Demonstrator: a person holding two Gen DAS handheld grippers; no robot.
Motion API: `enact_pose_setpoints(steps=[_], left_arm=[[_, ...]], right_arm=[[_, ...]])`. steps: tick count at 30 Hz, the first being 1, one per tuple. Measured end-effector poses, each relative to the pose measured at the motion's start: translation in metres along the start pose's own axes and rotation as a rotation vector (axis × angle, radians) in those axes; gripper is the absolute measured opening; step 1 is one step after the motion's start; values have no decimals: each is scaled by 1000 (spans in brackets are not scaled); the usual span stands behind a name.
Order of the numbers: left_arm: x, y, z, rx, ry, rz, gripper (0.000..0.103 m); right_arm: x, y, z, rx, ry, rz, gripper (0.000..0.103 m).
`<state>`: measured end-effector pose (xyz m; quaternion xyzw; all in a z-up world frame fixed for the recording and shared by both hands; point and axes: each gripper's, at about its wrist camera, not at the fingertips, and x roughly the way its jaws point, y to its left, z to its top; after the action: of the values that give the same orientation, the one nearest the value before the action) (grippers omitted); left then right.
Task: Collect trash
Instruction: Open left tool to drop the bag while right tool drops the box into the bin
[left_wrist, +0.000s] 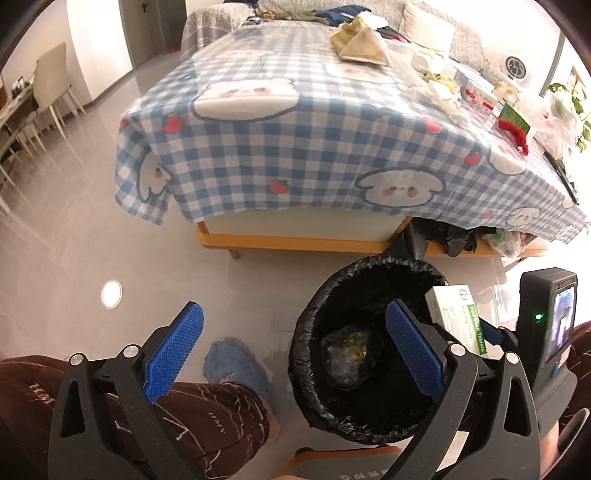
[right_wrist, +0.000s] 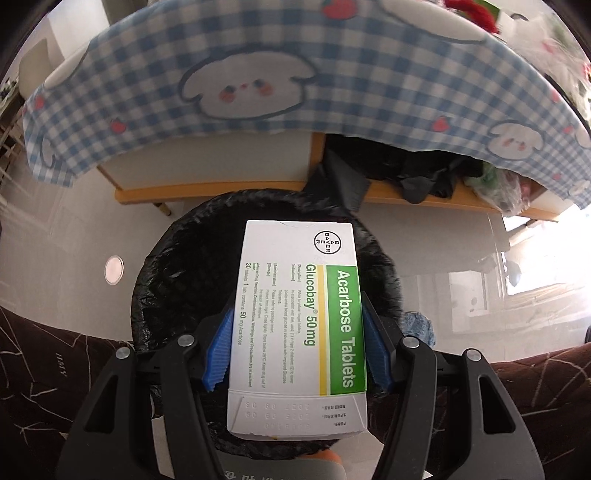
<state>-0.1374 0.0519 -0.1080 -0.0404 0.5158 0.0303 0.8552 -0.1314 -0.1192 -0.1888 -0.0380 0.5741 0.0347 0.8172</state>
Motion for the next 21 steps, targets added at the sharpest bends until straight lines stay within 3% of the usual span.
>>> enact_pose_setpoints(steps=[12, 15, 21], left_arm=[[15, 19, -15, -11, 60, 17, 97], [17, 20, -16, -8, 69, 18, 97], [20, 17, -18, 4, 77, 20, 97]], right_arm=[[13, 35, 0, -56, 2, 28, 59], [12, 41, 0, -77, -12, 29, 76], [10, 42, 0, -91, -16, 44, 88]])
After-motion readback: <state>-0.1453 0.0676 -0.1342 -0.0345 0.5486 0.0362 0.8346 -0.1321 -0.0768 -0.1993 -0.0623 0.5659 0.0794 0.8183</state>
